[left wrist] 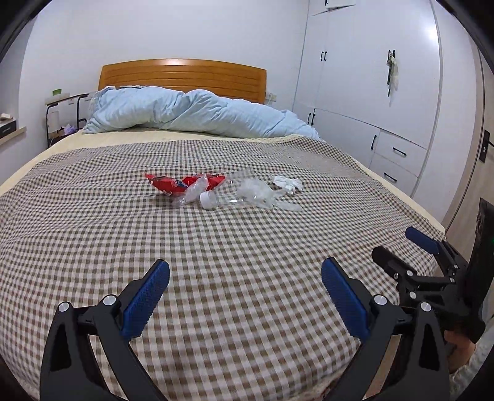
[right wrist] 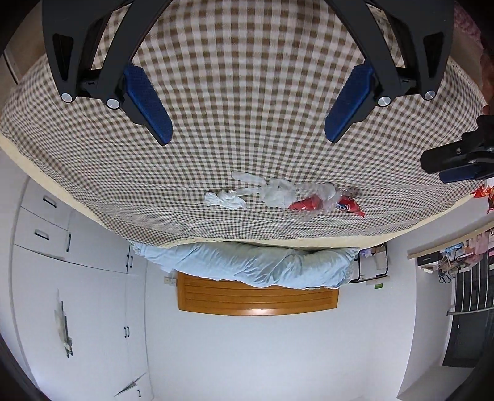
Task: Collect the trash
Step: 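Raise both open tools from the bin toward the items on the bed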
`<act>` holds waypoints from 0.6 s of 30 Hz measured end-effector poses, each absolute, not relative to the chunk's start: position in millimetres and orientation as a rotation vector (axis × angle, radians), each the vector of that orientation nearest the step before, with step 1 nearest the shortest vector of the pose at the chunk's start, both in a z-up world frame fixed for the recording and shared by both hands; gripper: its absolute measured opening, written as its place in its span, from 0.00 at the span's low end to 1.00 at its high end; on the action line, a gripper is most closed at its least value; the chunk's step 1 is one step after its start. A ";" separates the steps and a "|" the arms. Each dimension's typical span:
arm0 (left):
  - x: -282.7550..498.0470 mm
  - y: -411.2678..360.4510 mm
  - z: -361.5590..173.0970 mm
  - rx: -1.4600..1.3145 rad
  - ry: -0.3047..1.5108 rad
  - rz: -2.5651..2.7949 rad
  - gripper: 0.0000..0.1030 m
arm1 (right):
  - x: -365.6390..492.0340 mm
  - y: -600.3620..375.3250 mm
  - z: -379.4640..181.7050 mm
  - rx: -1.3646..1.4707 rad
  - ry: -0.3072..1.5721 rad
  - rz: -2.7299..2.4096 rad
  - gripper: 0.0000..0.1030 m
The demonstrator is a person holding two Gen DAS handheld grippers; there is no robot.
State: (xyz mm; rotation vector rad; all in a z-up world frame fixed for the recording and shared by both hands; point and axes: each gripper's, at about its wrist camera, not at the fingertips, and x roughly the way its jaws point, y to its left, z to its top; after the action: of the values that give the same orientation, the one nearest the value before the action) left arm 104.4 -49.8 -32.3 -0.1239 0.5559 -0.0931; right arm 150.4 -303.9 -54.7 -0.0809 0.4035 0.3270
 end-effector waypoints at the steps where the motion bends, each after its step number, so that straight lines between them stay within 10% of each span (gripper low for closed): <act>1: 106.1 -48.7 -32.6 -0.126 0.554 -0.093 0.93 | 152.9 -303.0 -54.6 -0.077 0.409 0.332 0.92; 18: 153.2 2.3 -42.1 -0.217 0.548 0.000 0.93 | 213.9 -258.2 -47.6 -0.068 0.468 0.338 0.92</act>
State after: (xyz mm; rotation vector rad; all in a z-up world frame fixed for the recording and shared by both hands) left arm 153.2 2.3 -42.1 -0.2170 0.5475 0.0001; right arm 213.9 -258.2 -47.6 -0.0685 0.4684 0.3381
